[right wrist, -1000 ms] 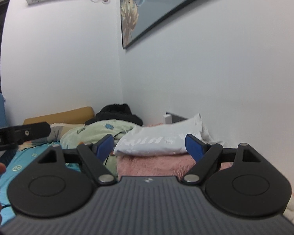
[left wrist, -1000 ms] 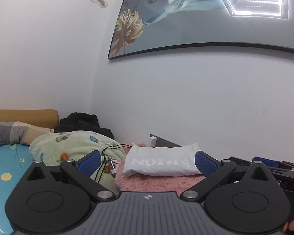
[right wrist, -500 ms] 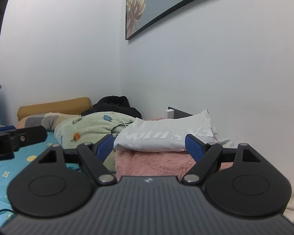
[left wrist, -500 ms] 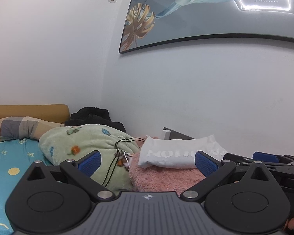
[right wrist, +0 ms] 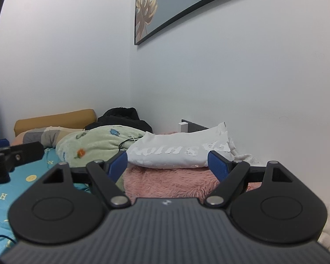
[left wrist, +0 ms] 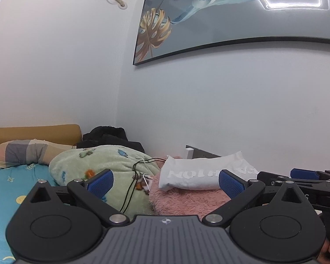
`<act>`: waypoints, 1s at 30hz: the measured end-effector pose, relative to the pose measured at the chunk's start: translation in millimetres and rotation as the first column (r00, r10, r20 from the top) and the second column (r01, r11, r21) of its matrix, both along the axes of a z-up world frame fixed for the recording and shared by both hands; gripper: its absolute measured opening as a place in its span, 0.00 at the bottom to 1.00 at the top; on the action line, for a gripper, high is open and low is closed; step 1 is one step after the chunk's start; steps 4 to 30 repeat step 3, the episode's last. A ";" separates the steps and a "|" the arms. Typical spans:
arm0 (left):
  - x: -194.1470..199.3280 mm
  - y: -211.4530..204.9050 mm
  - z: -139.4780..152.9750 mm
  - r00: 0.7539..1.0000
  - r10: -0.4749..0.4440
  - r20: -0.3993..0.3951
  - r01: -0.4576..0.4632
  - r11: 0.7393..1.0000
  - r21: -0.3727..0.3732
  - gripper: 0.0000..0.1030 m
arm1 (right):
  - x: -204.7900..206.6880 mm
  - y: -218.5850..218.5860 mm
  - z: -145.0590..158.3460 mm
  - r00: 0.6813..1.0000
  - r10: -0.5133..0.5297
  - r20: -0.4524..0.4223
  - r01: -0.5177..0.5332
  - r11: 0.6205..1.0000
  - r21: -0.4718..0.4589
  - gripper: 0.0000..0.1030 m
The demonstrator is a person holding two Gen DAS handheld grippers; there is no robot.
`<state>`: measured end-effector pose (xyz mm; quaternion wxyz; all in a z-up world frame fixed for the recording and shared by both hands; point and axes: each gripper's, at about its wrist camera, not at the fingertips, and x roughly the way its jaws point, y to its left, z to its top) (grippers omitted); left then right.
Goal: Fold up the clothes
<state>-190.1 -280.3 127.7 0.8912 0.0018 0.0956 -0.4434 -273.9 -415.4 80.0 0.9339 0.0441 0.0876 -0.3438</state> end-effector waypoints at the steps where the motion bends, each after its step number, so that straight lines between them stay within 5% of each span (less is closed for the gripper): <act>1: -0.7 0.2 0.5 1.000 -0.002 0.001 0.002 1.000 -0.001 1.00 | -0.5 0.3 0.1 1.000 0.001 -0.002 -0.001 1.000 -0.001 0.79; 30: -2.5 0.2 0.9 1.000 -0.004 0.007 0.004 1.000 0.004 1.00 | -0.9 0.0 0.4 1.000 0.003 -0.004 -0.003 1.000 0.000 0.79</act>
